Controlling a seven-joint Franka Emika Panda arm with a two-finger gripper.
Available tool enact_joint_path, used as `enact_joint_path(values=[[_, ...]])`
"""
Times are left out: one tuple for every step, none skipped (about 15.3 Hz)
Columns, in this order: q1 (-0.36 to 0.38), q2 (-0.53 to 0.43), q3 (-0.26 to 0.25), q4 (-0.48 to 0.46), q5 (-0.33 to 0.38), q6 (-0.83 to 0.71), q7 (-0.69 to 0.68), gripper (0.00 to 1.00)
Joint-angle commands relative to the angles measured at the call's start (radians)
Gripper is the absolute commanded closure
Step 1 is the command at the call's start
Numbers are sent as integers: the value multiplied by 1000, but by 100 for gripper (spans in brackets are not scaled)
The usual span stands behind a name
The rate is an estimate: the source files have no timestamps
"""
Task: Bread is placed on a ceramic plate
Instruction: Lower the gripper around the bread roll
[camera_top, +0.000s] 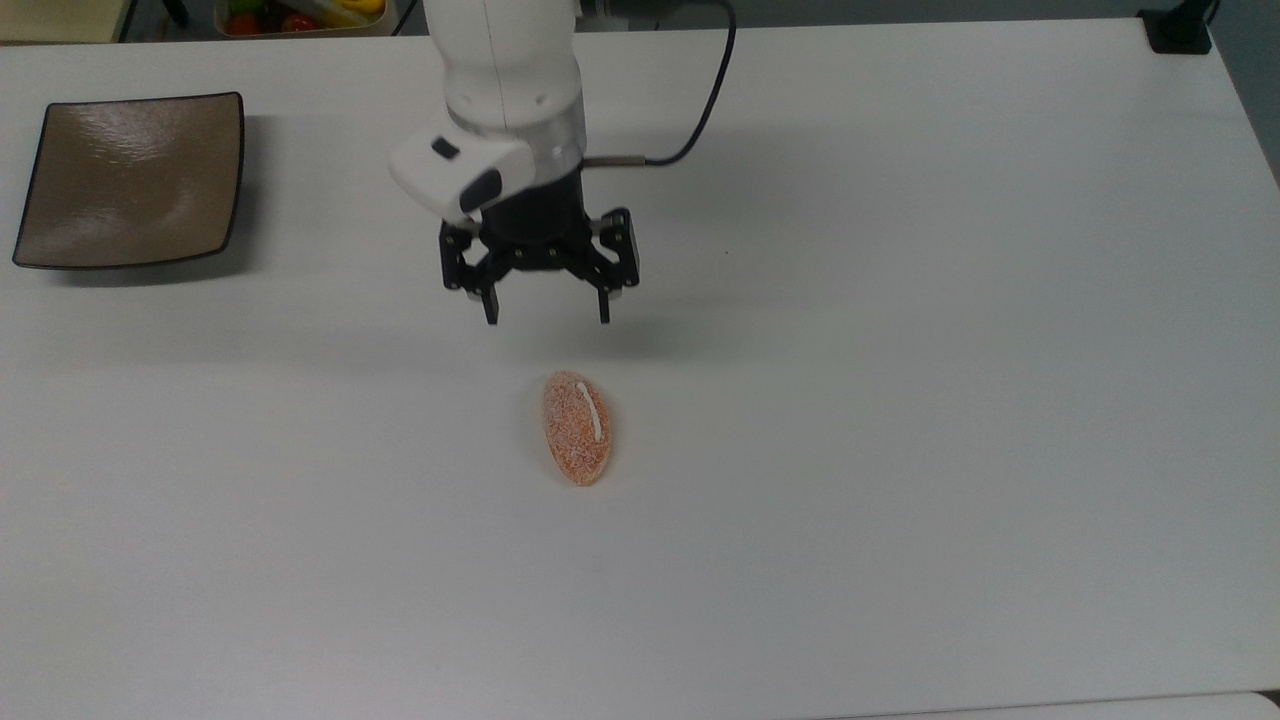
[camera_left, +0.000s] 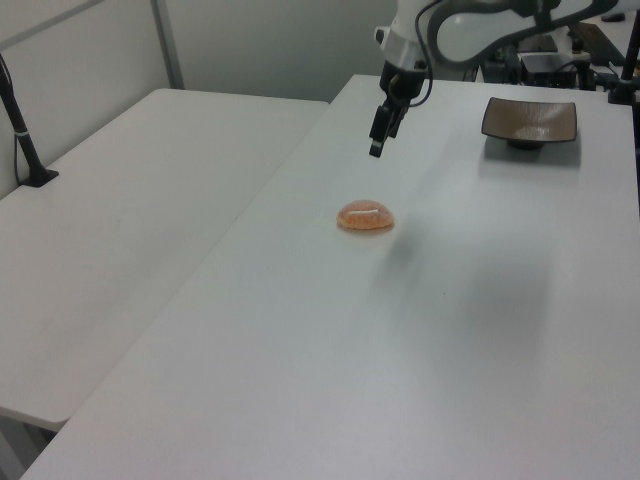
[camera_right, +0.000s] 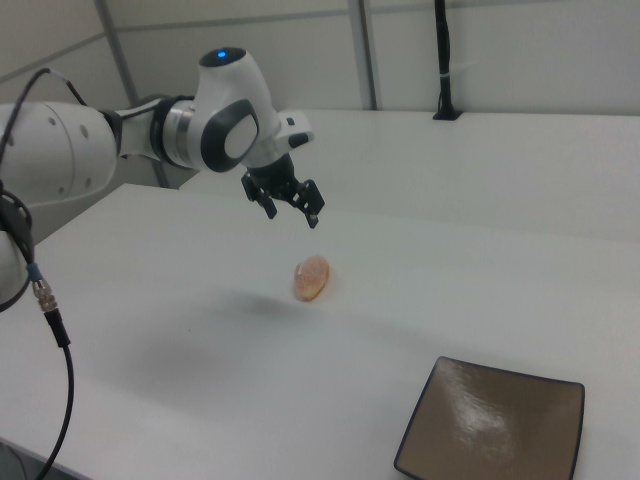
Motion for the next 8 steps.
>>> enact_joint_path(values=[[34, 100, -8, 59, -55, 38, -15, 0], [36, 112, -8, 65, -66, 41, -13, 0], [36, 126, -8, 70, -66, 43, -12, 0], [34, 137, -8, 82, -66, 43, -9, 0], [34, 153, -8, 88, -66, 43, -9, 0], [36, 172, -8, 99, -66, 44, -9, 0], [36, 187, -8, 111, -67, 44, -10, 0], [36, 201, -8, 114, -67, 44, -12, 0]])
